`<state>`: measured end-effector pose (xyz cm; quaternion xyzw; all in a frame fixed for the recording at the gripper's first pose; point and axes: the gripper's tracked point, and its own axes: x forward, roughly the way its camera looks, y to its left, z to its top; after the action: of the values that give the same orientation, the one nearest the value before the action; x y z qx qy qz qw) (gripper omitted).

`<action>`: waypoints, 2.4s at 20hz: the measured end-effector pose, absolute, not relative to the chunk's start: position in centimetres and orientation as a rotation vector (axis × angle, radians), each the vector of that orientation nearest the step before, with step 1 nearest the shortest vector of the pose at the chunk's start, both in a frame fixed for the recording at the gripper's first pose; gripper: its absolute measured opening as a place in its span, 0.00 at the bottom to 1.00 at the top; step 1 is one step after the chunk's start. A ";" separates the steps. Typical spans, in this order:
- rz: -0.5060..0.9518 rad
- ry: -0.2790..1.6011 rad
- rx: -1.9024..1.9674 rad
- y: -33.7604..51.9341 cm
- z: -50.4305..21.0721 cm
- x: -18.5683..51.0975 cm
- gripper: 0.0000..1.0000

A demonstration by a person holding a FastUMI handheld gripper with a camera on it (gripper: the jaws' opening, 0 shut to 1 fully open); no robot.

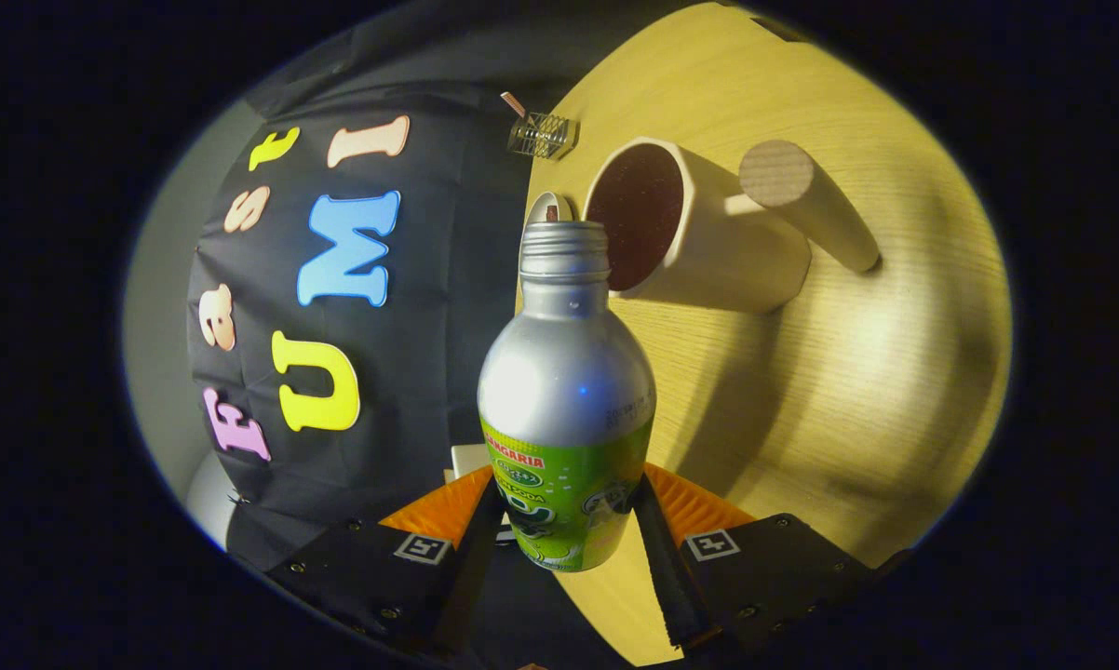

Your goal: Take the bottle from table, then pour the juice into the cup, finally place the bottle on the coaster

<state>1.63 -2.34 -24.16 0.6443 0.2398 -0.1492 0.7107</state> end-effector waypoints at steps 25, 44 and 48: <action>-0.371 0.449 0.488 -3.7 -23.7 4.4 0.77; -0.319 0.463 0.226 -2.5 -26.4 14.1 0.77; -0.314 0.478 0.190 -2.5 -27.7 15.5 0.77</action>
<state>15.53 -2.54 -27.70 0.0934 0.2353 -0.1546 0.9550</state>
